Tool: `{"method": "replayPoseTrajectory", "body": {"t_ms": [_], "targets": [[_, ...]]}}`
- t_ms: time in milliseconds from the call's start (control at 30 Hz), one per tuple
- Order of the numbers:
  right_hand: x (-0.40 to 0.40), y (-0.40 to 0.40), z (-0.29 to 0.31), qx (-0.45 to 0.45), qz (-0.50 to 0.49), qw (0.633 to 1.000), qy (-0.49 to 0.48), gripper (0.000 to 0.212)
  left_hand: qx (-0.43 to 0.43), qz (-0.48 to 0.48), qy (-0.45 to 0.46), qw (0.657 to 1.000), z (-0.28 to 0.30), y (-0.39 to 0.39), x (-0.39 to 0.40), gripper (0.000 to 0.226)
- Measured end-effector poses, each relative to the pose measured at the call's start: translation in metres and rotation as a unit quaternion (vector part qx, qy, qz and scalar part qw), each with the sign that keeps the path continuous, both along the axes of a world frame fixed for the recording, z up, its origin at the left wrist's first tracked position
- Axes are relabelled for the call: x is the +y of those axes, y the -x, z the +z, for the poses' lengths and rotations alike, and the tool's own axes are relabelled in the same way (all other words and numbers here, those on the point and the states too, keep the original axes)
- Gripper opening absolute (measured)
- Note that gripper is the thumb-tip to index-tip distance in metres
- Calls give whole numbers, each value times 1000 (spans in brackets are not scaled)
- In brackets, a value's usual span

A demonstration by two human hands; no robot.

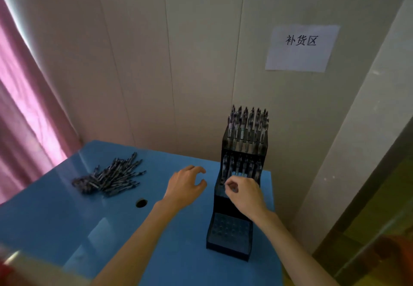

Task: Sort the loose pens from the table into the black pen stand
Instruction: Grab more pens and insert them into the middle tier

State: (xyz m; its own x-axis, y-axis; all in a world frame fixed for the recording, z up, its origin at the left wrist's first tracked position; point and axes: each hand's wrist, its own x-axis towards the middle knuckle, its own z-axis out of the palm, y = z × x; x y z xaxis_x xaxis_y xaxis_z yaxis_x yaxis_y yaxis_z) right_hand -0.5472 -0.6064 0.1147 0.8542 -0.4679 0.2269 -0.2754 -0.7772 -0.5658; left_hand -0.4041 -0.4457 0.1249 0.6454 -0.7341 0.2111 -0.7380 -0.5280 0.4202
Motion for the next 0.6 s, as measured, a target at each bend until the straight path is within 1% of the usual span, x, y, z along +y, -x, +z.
{"method": "replayPoseTrajectory", "body": {"t_ms": [267,533,600], "targets": [[70,-61,-2,26,66,997,16,21,11,67,1,998,-9,-34,86,38],[172,-132,10,26,82,996,38,25,16,96,18,995,-3,-87,194,42],[198,-147,10,33,93,994,40,27,7,106,9,994,-3,-103,222,41]]}}
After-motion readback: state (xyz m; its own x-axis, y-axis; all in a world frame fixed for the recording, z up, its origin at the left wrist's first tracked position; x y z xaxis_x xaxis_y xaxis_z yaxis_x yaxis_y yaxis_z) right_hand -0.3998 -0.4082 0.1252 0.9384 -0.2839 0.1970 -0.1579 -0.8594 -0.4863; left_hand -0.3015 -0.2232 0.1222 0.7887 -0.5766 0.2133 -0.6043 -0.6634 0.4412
